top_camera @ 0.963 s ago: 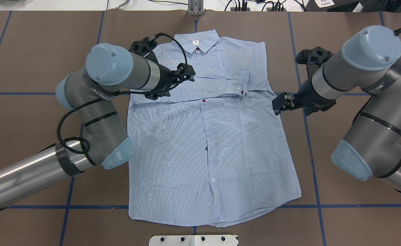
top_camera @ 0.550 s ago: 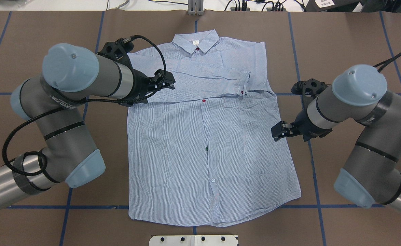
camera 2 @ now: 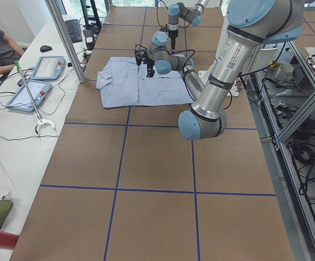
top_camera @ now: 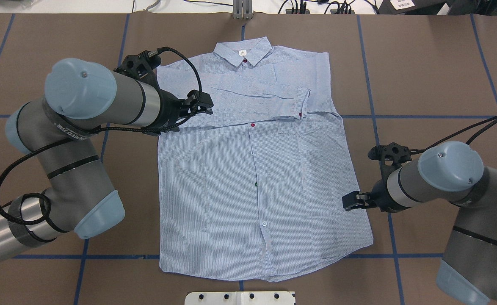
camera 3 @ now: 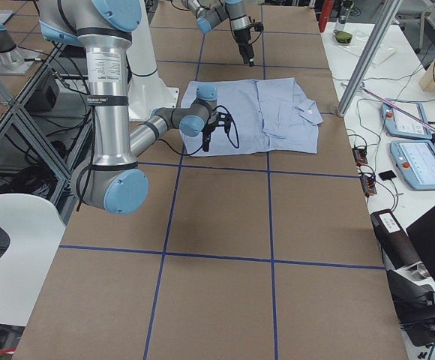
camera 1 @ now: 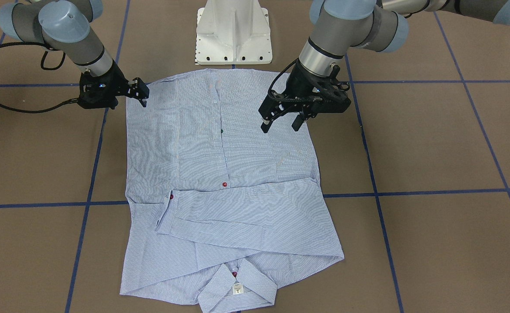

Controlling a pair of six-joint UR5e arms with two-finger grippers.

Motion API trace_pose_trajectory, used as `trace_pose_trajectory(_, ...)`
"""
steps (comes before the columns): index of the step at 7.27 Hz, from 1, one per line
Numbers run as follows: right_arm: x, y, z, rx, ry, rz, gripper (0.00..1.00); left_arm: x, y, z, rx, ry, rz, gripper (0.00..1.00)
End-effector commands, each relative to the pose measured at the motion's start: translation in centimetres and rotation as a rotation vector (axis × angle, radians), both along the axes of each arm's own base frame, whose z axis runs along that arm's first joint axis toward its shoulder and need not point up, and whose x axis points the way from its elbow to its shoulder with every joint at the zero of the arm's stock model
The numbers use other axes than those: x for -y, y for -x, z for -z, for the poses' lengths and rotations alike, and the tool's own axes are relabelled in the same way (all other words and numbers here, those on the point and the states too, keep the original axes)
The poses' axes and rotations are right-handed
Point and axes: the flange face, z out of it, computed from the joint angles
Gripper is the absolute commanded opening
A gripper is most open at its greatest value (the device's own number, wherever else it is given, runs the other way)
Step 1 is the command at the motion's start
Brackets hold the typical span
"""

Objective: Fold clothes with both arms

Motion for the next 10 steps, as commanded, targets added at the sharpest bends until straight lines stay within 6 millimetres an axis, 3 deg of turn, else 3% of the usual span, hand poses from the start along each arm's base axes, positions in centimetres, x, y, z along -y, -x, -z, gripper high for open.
trace_pose_trajectory(1,-2.0,0.9,-0.9,-0.017,0.064,-0.011,1.0,-0.1,-0.1,0.0,0.0,-0.001,0.0,1.0)
trace_pose_trajectory(7,-3.8,1.7,-3.2,-0.068,0.093,0.016,0.96,-0.1,-0.2,0.6,-0.008,-0.008,0.001,1.0)
trace_pose_trajectory(9,-4.1,2.1,-3.7,-0.078,0.097,0.025,0.85,-0.1,-0.2,0.5,-0.007,-0.007,0.0,1.0)
trace_pose_trajectory(10,-4.1,2.1,-3.6,-0.077,0.097,0.026,0.74,-0.1,-0.2,0.4,-0.006,-0.006,0.0,1.0)
